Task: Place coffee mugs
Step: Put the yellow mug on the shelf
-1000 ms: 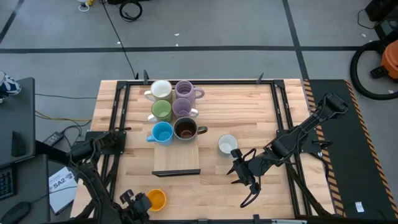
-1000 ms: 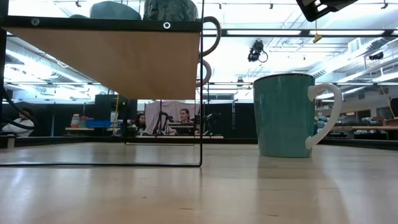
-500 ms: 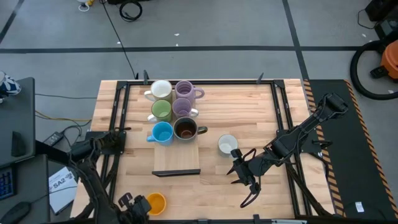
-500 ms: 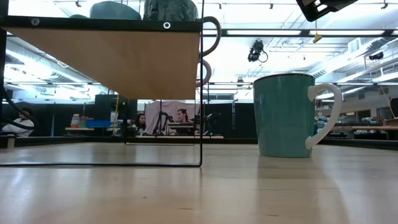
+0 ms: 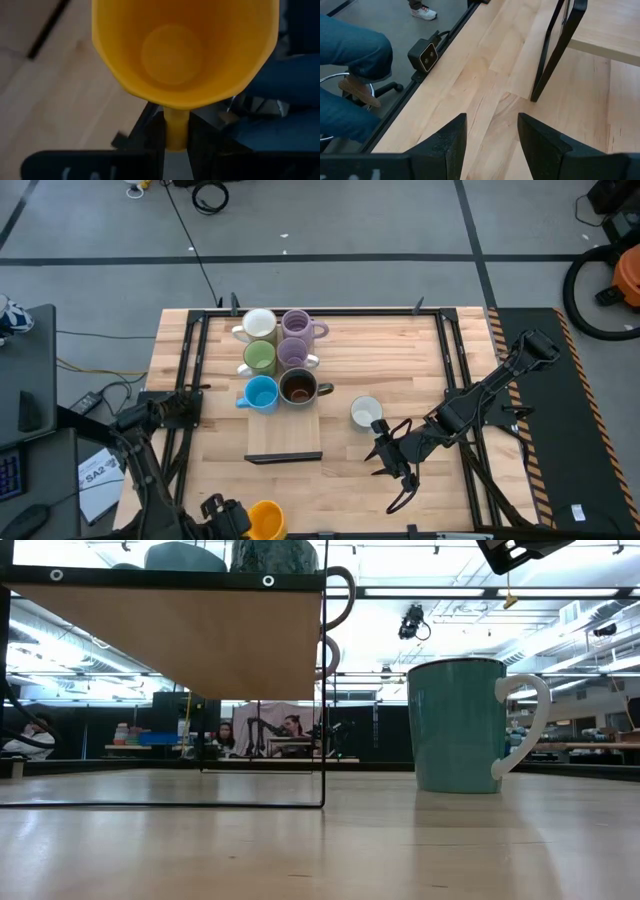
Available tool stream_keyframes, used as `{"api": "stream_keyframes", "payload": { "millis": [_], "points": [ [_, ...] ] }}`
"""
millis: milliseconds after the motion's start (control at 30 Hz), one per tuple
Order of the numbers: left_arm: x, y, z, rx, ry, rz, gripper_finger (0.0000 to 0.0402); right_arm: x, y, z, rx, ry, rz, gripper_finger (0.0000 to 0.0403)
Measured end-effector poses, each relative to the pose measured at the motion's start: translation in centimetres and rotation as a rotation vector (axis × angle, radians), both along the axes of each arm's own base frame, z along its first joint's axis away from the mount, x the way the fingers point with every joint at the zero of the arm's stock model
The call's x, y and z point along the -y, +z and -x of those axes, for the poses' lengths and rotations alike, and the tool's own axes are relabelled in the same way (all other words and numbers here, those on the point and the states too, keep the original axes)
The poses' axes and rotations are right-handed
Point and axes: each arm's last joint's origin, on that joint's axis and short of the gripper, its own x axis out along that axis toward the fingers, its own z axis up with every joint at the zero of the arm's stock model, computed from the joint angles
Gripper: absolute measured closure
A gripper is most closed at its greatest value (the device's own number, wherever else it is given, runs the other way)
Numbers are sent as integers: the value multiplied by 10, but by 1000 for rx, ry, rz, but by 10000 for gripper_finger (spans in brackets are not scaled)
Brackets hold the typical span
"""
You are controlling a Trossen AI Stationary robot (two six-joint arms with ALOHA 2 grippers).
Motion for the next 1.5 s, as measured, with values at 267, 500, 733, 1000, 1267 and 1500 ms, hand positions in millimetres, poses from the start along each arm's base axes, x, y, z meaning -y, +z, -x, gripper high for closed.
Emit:
{"api": "stream_keyframes", "payload": {
  "millis": [267, 500, 733, 1000, 1267, 1500],
  "points": [
    [-32, 43, -15, 28, -29, -138, 341, 0, 0, 0, 0, -1, -1, 221],
    [-60, 66, -30, 23, -67, -212, 341, 0, 0, 0, 0, 0, -2, 222],
    [-83, 77, -43, 51, -66, -251, 341, 0, 0, 0, 0, 2, -5, 221],
    [-109, 97, -44, 79, -92, -255, 341, -1, 1, 0, -8, 33, -29, 222],
    [-133, 121, -32, 145, -108, -265, 341, -2, 1, 0, -12, 39, -33, 221],
    [-154, 110, -25, 98, -89, -327, 341, -2, 1, 0, -12, 39, -33, 222]
  ]
}}
